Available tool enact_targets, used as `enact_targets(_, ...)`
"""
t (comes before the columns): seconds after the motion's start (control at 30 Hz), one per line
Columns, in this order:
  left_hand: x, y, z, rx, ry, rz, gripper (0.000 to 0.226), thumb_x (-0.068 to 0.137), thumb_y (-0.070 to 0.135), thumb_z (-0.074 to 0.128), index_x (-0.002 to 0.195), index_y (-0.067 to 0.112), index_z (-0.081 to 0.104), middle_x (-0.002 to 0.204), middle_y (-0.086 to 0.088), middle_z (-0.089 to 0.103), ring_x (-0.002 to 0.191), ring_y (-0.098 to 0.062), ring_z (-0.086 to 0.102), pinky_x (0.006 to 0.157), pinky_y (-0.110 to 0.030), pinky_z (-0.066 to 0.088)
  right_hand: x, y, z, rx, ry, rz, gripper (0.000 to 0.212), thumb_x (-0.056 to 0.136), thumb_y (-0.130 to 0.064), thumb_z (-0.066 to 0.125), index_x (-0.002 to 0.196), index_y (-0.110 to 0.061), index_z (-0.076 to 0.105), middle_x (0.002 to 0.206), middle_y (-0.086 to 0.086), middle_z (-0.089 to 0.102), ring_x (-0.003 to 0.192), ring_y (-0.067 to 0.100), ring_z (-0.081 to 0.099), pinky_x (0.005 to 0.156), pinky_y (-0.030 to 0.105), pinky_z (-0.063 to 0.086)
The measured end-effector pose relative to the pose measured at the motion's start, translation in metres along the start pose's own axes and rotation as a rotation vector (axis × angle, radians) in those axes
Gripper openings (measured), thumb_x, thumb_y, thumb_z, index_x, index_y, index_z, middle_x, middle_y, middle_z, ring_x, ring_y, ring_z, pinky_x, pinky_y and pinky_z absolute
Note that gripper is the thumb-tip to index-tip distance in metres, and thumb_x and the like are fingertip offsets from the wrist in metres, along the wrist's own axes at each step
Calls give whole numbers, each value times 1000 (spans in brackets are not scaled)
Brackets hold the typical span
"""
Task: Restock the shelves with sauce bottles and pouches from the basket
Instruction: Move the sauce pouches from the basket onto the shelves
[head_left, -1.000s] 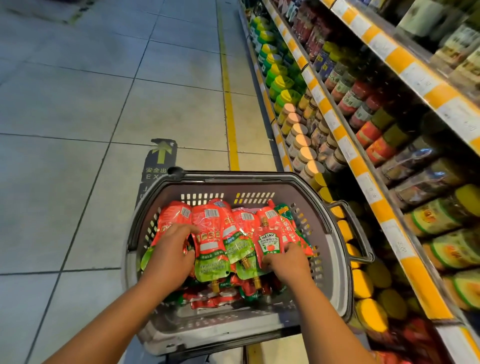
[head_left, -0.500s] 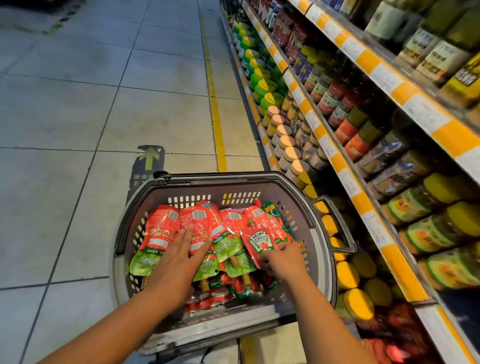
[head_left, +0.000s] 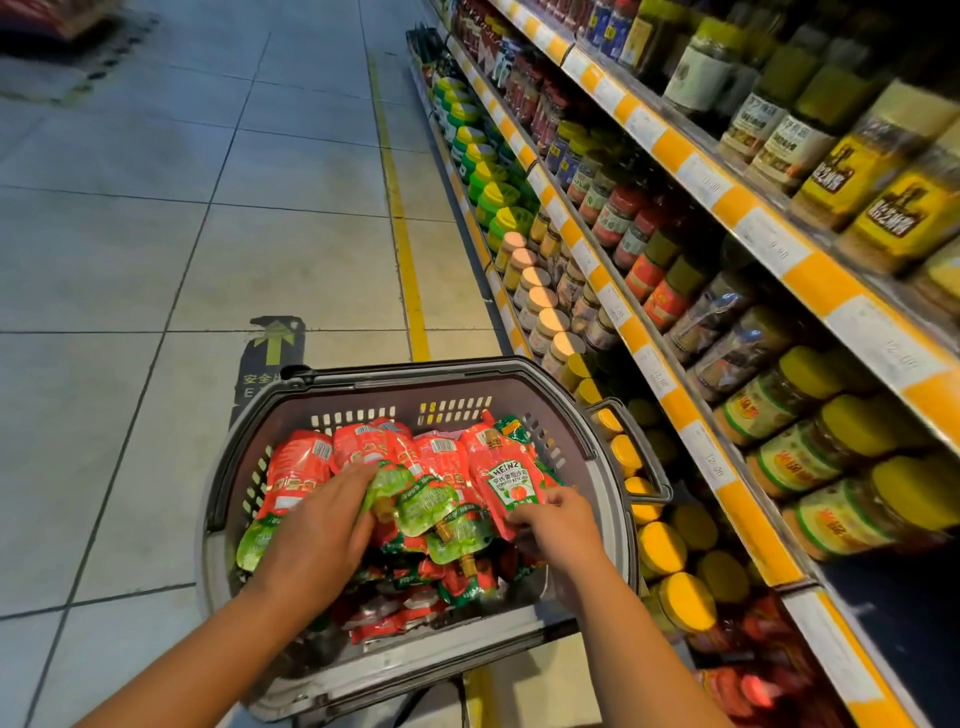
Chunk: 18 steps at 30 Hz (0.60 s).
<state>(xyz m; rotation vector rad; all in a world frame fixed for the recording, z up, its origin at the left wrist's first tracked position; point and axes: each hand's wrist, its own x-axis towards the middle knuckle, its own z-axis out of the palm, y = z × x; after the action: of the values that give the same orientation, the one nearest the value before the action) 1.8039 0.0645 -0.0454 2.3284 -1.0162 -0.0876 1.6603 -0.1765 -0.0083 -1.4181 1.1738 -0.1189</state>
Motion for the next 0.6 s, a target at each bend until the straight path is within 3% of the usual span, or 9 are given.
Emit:
enact_targets(0.03,6,-1,-7,-14,69,13,51,98,16,68,146,23,54,137,-1,67,117,-23,68,93,-39,59,-3,-1,-3,21,4,-4,32,72,-3,77,90,-11,51,85,14,71,70,31,72,62,38,56)
enact_targets(0.1,20,-2,-21,-50,164,-17,35,101,18,63,133,33,62,111,13,73,91,-11,70,70,-23,54,-10,-4,-7,68,14,-25,34,69,-5,76,98,-9,58,97,14,76,88,37,75,74,47,61)
enact_targets(0.17,35,-4,-34,-100,192,-112,17,104,23,58,116,33,64,88,13,72,76,-14,68,58,-30,49,-20,-7,-11,130,12,-56,39,66,-7,75,101,-12,61,99,12,76,96,37,73,82,53,60)
enact_targets(0.27,43,-2,-48,-177,203,-187,12,104,27,57,107,26,69,71,9,67,63,-14,64,57,-41,52,-38,-14,-17,248,-17,-102,39,70,-1,74,105,-9,59,101,12,77,93,32,75,73,41,59)
enact_targets(0.37,39,12,-60,-267,220,-179,16,104,27,58,110,26,73,75,11,70,65,-10,65,60,-41,55,-55,-23,-28,343,-25,-173,38,78,10,70,110,-5,56,102,13,77,89,30,76,66,33,59)
enact_targets(0.5,35,40,-76,-408,252,-223,19,105,33,57,110,26,74,79,11,72,72,-17,69,69,-43,58,-91,-35,-55,405,-44,-281,53,80,20,65,122,-11,57,108,13,77,96,32,76,68,32,60)
enact_targets(0.6,34,69,-87,-532,260,-207,17,105,35,58,97,34,72,75,7,75,68,-18,70,63,-40,55,-120,-38,-87,413,8,-369,60,78,23,63,125,-14,60,110,12,77,99,34,75,73,36,60)
